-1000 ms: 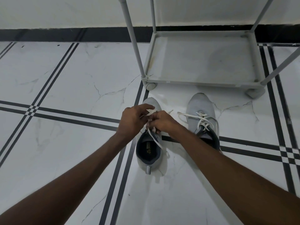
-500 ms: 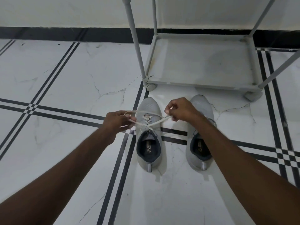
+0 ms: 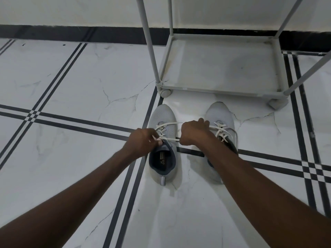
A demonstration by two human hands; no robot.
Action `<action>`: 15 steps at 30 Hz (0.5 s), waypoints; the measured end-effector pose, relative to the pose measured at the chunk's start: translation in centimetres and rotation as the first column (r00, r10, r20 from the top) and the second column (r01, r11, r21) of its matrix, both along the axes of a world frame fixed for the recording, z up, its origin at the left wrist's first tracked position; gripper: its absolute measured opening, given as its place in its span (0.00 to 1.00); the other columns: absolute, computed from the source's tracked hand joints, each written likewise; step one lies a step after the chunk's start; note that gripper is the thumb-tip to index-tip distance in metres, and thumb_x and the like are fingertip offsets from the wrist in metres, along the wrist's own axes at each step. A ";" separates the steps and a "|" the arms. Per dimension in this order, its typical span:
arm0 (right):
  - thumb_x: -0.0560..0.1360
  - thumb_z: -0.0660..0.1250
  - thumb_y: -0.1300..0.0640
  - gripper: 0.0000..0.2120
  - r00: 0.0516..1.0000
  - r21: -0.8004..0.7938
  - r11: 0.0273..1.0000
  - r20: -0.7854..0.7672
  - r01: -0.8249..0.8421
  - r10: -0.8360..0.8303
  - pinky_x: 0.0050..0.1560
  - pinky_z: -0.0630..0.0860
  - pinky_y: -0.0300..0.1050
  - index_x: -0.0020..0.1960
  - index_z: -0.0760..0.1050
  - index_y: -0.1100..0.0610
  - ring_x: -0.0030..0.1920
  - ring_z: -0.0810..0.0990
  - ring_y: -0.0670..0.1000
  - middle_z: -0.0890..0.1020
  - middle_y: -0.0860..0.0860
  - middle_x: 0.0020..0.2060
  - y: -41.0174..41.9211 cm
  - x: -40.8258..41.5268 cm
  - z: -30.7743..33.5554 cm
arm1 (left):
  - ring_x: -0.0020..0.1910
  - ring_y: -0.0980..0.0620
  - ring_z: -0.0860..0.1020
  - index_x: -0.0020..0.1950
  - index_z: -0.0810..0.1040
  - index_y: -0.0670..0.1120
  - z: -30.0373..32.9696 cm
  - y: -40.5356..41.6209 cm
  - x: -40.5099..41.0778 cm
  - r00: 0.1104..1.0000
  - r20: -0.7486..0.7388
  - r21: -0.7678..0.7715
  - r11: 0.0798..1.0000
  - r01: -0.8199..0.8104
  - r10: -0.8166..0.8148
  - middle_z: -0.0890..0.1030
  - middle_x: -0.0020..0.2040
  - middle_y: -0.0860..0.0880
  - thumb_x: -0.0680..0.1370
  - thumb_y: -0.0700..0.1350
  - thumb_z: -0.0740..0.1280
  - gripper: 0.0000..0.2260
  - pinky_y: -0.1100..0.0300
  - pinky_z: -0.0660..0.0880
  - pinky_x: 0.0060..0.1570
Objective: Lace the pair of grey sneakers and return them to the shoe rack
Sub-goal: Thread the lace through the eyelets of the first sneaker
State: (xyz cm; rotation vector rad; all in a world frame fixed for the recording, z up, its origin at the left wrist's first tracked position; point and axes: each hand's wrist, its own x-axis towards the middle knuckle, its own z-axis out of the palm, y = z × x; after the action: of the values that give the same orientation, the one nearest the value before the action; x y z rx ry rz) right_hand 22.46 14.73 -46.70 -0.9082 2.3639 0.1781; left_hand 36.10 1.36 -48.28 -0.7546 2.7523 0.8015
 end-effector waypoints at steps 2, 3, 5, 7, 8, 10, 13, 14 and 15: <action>0.72 0.65 0.54 0.13 0.998 -0.089 0.995 -0.030 -0.049 0.046 0.60 0.65 0.55 0.54 0.75 0.57 0.60 0.69 0.60 0.76 0.56 0.50 -0.6 0.7 -0.4 | 0.40 0.49 0.80 0.51 0.82 0.46 0.1 0.0 -0.1 0.997 0.061 0.002 0.999 -0.045 0.045 0.83 0.42 0.48 0.73 0.53 0.74 0.13 0.59 0.73 0.37; 0.72 0.65 0.54 0.13 0.999 -0.180 0.983 -0.006 -0.040 0.040 0.59 0.66 0.54 0.54 0.76 0.59 0.60 0.71 0.61 0.77 0.57 0.52 -0.8 1.2 -0.9 | 0.37 0.51 0.78 0.50 0.81 0.46 0.2 -0.1 -0.1 0.995 0.077 0.024 0.998 -0.062 0.060 0.81 0.39 0.49 0.73 0.53 0.74 0.12 0.60 0.71 0.34; 0.72 0.62 0.57 0.11 0.988 -0.391 0.913 0.134 0.121 -0.073 0.52 0.71 0.52 0.50 0.77 0.61 0.55 0.75 0.62 0.78 0.59 0.52 -0.8 2.2 -2.3 | 0.35 0.51 0.81 0.47 0.81 0.46 0.5 -0.4 -0.3 0.994 0.076 0.129 0.987 -0.092 0.083 0.82 0.36 0.50 0.73 0.50 0.75 0.09 0.60 0.75 0.33; 0.73 0.60 0.58 0.09 0.930 -0.483 0.806 0.299 0.342 -0.215 0.46 0.72 0.49 0.47 0.76 0.60 0.50 0.77 0.60 0.78 0.58 0.49 -0.4 2.9 -3.5 | 0.35 0.47 0.85 0.46 0.82 0.44 0.8 -0.8 -0.3 0.991 0.048 0.240 0.962 -0.133 0.125 0.84 0.37 0.47 0.74 0.44 0.75 0.05 0.58 0.82 0.36; 0.73 0.59 0.58 0.08 0.904 -0.490 0.775 0.350 0.400 -0.246 0.44 0.72 0.48 0.47 0.75 0.60 0.48 0.78 0.58 0.79 0.57 0.47 -0.2 3.1 -3.9 | 0.35 0.46 0.85 0.46 0.83 0.43 1.0 -1.0 -0.4 0.991 0.032 0.258 0.957 -0.135 0.131 0.85 0.38 0.45 0.74 0.42 0.74 0.03 0.57 0.82 0.36; 0.73 0.60 0.56 0.09 0.868 -0.468 0.756 0.419 0.458 -0.266 0.42 0.76 0.49 0.46 0.75 0.60 0.42 0.80 0.58 0.82 0.56 0.42 0.1 3.0 -4.1 | 0.35 0.47 0.85 0.44 0.84 0.44 0.9 -1.4 -0.5 0.994 0.004 0.229 0.967 -0.110 0.113 0.85 0.36 0.46 0.74 0.41 0.74 0.01 0.56 0.81 0.35; 0.74 0.63 0.57 0.11 0.734 -0.383 0.695 0.604 0.609 -0.311 0.33 0.81 0.52 0.43 0.77 0.65 0.27 0.80 0.58 0.82 0.61 0.32 0.5 2.5 -4.1 | 0.29 0.56 0.81 0.43 0.84 0.45 0.4 -1.6 -0.5 0.996 -0.005 0.159 0.984 -0.082 0.084 0.83 0.32 0.52 0.73 0.43 0.75 0.03 0.69 0.75 0.33; 0.74 0.64 0.56 0.12 0.688 -0.338 0.687 0.648 0.644 -0.327 0.29 0.79 0.50 0.42 0.78 0.66 0.24 0.77 0.56 0.80 0.60 0.30 0.6 2.3 -4.1 | 0.27 0.60 0.79 0.42 0.84 0.45 0.2 -1.5 -0.5 0.997 -0.004 0.150 0.986 -0.077 0.078 0.82 0.31 0.54 0.73 0.44 0.75 0.03 0.73 0.72 0.32; 0.75 0.65 0.53 0.15 0.670 -0.301 0.700 0.663 0.647 -0.335 0.27 0.75 0.46 0.40 0.79 0.65 0.23 0.75 0.54 0.78 0.57 0.29 0.7 2.1 -3.9 | 0.26 0.63 0.78 0.42 0.85 0.46 0.1 -1.4 -0.6 0.997 -0.001 0.144 0.987 -0.070 0.071 0.81 0.31 0.55 0.72 0.45 0.75 0.03 0.76 0.70 0.30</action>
State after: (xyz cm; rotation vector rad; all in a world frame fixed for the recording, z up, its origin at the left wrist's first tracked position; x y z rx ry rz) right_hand 24.56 15.47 -50.60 -0.3651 1.9892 -0.8954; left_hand 35.54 -0.07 -48.22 -0.8254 2.6510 1.0050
